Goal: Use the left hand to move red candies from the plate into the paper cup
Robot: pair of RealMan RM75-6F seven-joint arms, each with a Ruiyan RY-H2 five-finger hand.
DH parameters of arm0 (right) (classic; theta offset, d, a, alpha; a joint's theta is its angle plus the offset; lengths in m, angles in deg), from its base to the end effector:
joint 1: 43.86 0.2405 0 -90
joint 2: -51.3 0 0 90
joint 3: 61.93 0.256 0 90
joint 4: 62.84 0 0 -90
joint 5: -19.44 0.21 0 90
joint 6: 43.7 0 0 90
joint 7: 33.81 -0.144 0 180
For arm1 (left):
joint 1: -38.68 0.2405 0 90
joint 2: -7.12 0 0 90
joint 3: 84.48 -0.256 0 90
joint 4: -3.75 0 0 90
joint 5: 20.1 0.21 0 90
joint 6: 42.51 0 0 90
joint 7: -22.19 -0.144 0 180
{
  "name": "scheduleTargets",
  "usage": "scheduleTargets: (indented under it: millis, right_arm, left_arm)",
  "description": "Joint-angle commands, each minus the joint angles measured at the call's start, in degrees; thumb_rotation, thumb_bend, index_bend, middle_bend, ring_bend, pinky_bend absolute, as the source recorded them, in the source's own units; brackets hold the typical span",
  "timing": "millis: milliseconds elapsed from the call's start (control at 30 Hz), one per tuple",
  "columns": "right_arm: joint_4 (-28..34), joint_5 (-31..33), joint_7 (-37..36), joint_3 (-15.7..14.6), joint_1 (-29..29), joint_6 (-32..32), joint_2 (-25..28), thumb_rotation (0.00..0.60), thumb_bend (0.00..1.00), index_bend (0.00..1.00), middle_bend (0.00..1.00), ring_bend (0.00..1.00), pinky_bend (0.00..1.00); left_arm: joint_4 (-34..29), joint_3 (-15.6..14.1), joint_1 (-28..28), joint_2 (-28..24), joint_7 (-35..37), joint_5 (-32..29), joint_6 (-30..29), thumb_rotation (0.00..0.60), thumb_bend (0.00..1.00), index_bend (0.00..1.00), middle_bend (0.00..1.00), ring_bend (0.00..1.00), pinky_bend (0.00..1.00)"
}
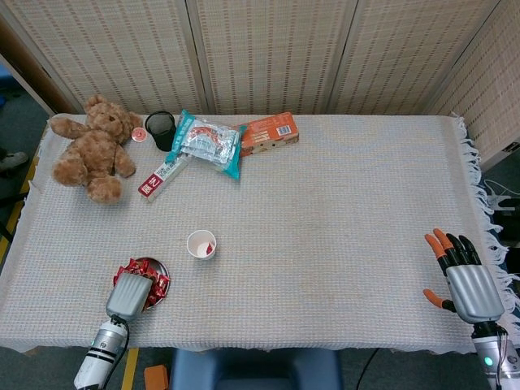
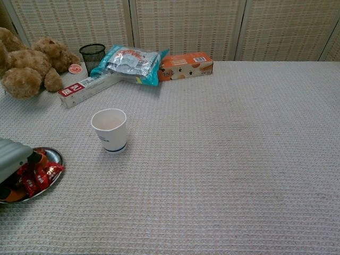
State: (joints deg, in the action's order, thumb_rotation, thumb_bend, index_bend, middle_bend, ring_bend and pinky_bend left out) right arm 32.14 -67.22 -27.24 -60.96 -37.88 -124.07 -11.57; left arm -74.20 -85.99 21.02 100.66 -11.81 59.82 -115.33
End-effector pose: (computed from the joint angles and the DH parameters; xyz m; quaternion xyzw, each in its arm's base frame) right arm -0.3057 -0.1785 0.1457 0.6426 -0.3824 0.3365 0.5723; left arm -0.2624 0.2190 -0.0250 -0.7508 -0.2870 -0.2612 0.5346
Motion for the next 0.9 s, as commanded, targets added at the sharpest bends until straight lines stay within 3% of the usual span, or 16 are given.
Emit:
scheduleTargets:
  millis: [33,333,900]
  right_arm:
    - [0.06,0.11,0.16,0.0,0.03,0.12,0.0,0.6,0.08,0.0,0.0,0.0,0.0]
    - [0.2,0.43,0.49,0.03,0.1,0.44,-0.03,0.6,0.08,0.0,0.0,0.0,0.0]
    - [0.4,0.74,0.96,-0.01,0.21,0.88,-0.03,0.6,0.08,0.0,0.0,0.0,0.0]
  left_arm:
    - [0.01,0.06,0.16,0.03,0.13,0.04,-0.15,0.6,0.6,0.65,0.62,0.67,0.99]
    - [1.6,0.15,0.34,0.38,2.71,1.43,-0.62,0.6,0.76,0.71,0.69,0.69,1.0]
    - [1.57,0.82,1.11,-0.59,10.48,4.97,-3.74,0.6,0.8,0.73,0.71,0.71,1.0]
